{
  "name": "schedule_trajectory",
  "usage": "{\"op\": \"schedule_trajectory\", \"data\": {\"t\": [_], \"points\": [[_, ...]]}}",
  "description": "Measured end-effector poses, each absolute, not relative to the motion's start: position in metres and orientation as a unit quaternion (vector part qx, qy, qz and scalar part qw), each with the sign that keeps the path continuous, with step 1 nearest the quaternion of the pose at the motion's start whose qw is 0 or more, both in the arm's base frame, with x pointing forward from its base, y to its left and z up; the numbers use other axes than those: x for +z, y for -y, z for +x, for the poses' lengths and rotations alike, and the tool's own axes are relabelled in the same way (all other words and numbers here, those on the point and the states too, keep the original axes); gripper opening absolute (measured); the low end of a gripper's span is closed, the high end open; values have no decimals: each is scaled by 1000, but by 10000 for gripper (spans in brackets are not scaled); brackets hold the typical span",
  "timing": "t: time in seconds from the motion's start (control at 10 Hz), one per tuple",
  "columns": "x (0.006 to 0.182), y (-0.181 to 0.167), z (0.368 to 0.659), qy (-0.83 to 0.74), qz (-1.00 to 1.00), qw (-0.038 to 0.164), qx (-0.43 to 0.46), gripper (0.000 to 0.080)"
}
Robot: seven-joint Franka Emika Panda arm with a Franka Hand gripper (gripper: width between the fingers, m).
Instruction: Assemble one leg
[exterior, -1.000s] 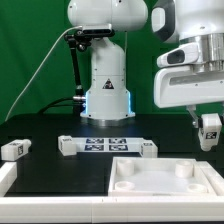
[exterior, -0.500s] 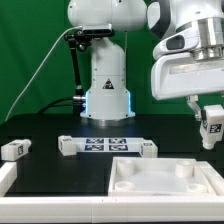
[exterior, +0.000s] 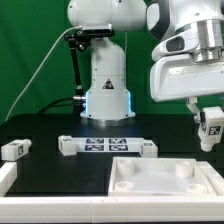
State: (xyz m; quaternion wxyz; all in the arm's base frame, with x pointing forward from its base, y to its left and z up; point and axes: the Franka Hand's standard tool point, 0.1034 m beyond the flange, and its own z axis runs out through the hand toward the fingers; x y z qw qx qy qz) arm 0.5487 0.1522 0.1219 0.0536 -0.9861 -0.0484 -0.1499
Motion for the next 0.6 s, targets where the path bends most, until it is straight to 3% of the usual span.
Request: {"op": "schedule_trajectory", "data": {"t": [0.3, 0.6], "points": [[125, -133, 577, 85, -980, 41, -176, 291], [126, -129, 581, 94, -976, 39, -191, 291]]}}
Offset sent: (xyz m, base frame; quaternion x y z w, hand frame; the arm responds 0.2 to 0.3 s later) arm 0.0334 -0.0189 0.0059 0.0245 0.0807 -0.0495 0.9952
